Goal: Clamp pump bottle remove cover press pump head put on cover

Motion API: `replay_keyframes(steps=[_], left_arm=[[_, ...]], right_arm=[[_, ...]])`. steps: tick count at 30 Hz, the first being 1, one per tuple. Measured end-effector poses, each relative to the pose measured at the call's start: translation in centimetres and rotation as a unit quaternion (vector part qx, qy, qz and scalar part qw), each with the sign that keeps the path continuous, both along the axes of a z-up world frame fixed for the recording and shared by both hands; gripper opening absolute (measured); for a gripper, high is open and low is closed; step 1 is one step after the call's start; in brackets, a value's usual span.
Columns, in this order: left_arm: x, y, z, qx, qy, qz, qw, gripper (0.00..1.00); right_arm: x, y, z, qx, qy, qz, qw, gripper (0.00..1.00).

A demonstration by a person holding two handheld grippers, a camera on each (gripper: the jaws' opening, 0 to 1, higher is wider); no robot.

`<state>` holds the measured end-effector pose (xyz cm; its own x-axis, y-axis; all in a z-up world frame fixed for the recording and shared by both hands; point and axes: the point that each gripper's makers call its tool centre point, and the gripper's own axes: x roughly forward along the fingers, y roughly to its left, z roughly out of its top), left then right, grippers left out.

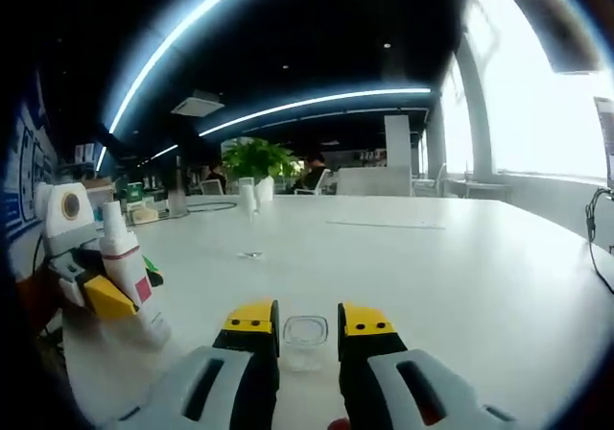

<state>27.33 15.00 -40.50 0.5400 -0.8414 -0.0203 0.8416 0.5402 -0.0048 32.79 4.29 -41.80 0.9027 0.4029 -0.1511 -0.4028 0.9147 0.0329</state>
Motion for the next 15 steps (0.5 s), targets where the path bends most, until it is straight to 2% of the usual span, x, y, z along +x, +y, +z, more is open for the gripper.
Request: replay_keyframes(steps=[7, 15], left_arm=[[0.0, 0.0, 0.0, 0.0, 0.0, 0.0, 1.0, 0.13], [0.0, 0.0, 0.0, 0.0, 0.0, 0.001, 1.0, 0.13]], right_arm=[[-0.1, 0.0, 0.3, -0.001, -0.002, 0.004, 1.0, 0.18], [-1.0, 0.1, 1.3, 0.004, -0.009, 0.013, 0.9999, 0.1]])
